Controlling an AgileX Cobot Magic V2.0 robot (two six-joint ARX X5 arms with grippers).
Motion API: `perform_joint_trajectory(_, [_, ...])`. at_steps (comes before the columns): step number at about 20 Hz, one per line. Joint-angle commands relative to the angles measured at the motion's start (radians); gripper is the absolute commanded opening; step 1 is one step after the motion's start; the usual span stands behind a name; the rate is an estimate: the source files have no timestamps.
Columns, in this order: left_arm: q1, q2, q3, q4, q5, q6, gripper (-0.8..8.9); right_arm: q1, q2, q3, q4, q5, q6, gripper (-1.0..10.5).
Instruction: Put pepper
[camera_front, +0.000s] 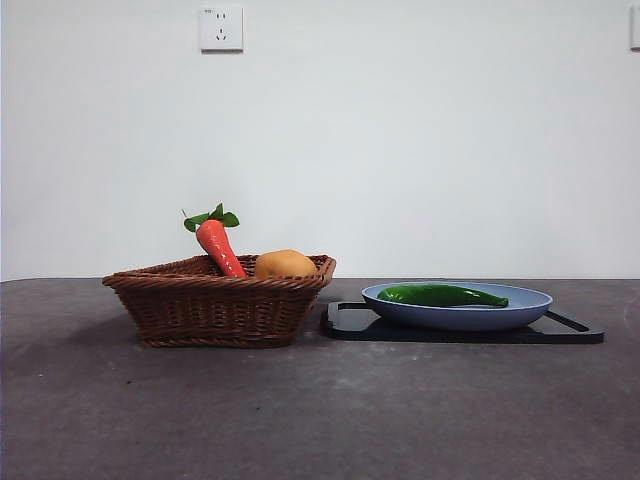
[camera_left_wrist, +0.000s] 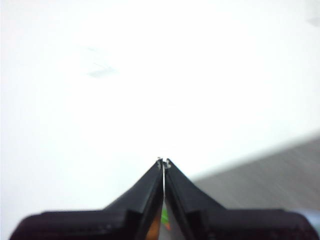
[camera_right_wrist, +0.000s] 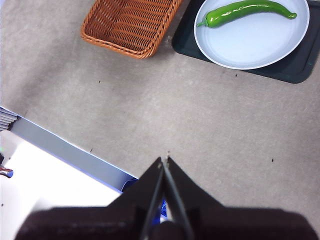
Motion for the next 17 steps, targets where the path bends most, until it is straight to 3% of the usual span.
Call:
perform_joint_trajectory(1, [0.092,-0.126,-0.215,0.219,-0.005,0.012,0.08,0.002,0.006,0.020,0.001,0.003,-0.008,0.1])
perform_joint_trajectory(5, [0.183,-0.343,-0.600,0.494,-0.005,0.006,0.08,0.002,0.006,0.020,0.001,0.003,-0.008,0.1])
perform_joint_trajectory(7, [0.199,-0.425,-0.758,0.559,-0.005,-0.019,0.08,0.002,0.006,0.020,0.001,0.003,-0.008,0.1])
perform_joint_trajectory(11, [0.222,-0.559,-1.013,0.587,-0.005,-0.090,0.08,0.002,0.006,0.020,0.001,0.003,-0.008,0.1])
perform_joint_trajectory(17, [0.229,-0.700,-1.228,0.582,-0.005,-0.121,0.08,0.002,0.006,0.020,0.002,0.003,-0.008,0.1])
